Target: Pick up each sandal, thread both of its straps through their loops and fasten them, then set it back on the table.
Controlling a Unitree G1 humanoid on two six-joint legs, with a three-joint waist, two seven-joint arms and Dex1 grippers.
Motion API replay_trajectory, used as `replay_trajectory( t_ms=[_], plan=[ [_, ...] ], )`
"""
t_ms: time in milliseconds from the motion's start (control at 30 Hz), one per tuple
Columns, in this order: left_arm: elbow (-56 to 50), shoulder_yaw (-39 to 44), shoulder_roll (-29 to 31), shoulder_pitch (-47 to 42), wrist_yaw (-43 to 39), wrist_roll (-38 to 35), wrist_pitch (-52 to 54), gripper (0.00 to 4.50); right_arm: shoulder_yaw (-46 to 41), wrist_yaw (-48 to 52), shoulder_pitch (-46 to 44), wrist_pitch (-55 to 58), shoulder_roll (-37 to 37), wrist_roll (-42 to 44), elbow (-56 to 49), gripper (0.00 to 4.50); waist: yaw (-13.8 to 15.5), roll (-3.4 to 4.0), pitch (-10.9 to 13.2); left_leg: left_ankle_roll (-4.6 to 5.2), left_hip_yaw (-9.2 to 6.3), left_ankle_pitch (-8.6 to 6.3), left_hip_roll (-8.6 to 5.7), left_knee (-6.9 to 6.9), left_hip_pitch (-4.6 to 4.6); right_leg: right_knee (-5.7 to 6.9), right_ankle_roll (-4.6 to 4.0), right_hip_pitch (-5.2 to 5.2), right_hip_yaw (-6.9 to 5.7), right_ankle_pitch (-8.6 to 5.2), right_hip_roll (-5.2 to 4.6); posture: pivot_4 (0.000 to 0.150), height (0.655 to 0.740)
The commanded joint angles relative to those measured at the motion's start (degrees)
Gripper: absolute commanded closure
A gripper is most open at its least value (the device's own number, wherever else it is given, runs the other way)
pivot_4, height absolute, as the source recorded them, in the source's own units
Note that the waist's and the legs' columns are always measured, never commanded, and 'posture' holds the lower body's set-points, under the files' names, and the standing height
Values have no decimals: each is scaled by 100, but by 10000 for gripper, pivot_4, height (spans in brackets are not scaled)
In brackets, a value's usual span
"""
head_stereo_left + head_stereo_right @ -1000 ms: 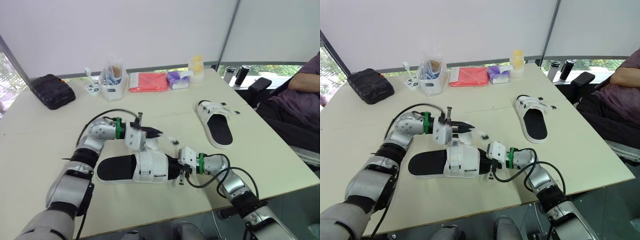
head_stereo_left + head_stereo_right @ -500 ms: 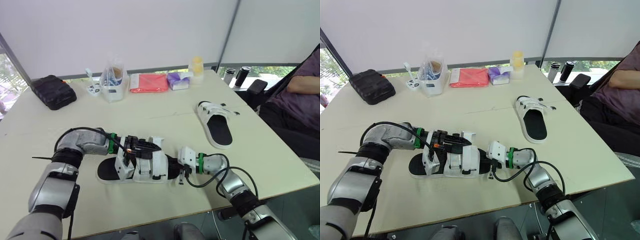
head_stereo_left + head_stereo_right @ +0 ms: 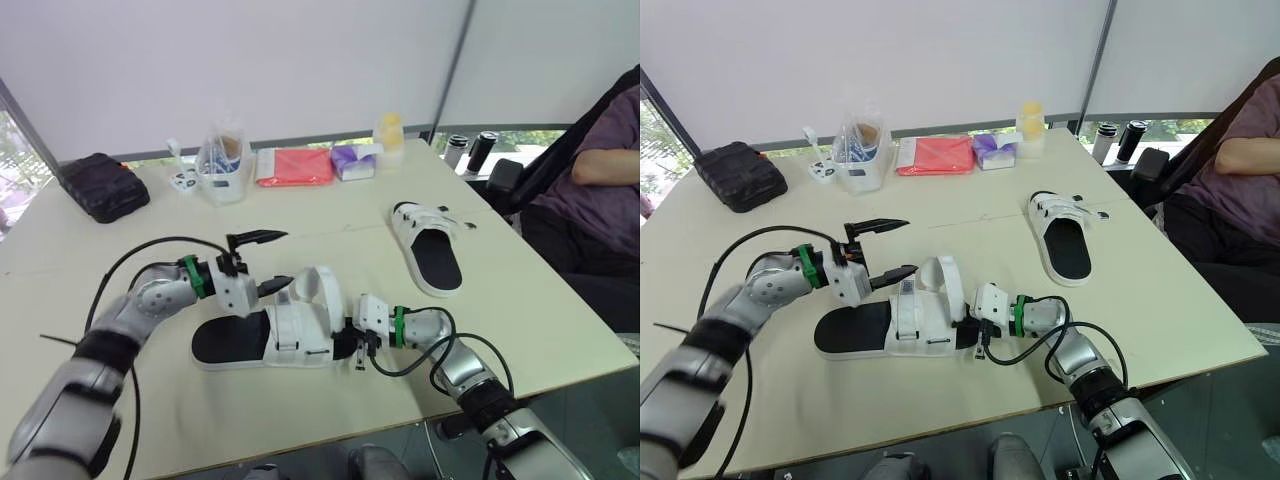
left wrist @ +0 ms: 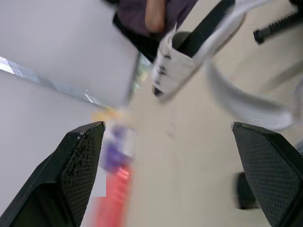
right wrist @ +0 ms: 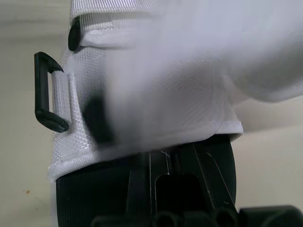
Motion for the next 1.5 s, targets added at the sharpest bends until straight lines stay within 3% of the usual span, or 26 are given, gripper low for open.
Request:
replay_trajectory(
  t_ms=[33, 133, 233, 367, 500, 567, 967, 1333, 1500],
  plan=[
    [-1330, 293, 379, 272, -676, -622, 763, 604, 293, -91, 260, 378, -80, -612, 1043, 45000, -3, 2, -1, 0, 1, 0, 0, -2, 1, -1, -3, 1, 2, -2, 1, 1500, 7400],
    [-1820, 496, 402, 595, -800, -989, 1594, 604, 308, -71, 227, 357, -69, -620, 1101, 45000, 0, 4, -1, -1, 5, -2, 0, -13, -1, -4, -33, 30, 7, -21, 0, 1500, 7400],
    [-2527, 774, 398, 770, -673, -1885, 3262, 604, 317, -49, 192, 325, -78, -627, 1161, 45000, 1, 2, 6, -2, -1, -3, 3, -21, 5, -10, -37, 39, 9, -25, 1, 1500, 7400],
    [-3771, 1200, 929, 1153, -766, -3864, 5725, 604, 318, -47, 154, 296, -94, -639, 1247, 45000, -43, -8, 19, -2, -5, -3, 4, -22, 1, -9, -38, 34, 6, -25, 4, 1500, 7400],
    [-4292, 1714, 1448, 1682, -853, -5434, 7318, 604, 328, -52, 146, 287, -94, -630, 1278, 45000, -70, -7, 22, -2, -6, -3, 4, -28, 2, -9, -41, 30, 5, -27, 6, 1500, 7400],
    [-4479, 1807, 1527, 1954, -766, -5856, 7798, 604, 336, -60, 140, 277, -80, -631, 1313, 45000, -68, -1, 24, -2, -4, -3, 4, -31, 3, -9, -45, 28, 5, -29, 6, 1500, 7400],
    [-4165, 1028, 67, 1363, 383, -6038, 9500, 604, 376, -98, 81, 285, 65, -639, 1380, 45000, -82, -35, 12, -23, -5, -15, 6, -30, 4, -26, -47, 30, -1, -30, 21, 1500, 7400],
    [-4542, 983, -834, 1855, 1350, -5709, 9663, 604, 354, -141, 262, 359, 58, -613, 1202, 45000, -57, -41, 0, -24, -6, -15, 16, -32, 6, -28, -49, 30, 11, -30, 27, 1500, 7400],
    [-4542, 1007, -951, 1849, 1448, -5503, 9659, 604, 350, -136, 298, 371, 31, -616, 1154, 45000, -57, -38, -16, -27, -5, -17, 14, -32, 5, -34, -50, 30, 2, -31, 27, 1500, 7400]
  ],
)
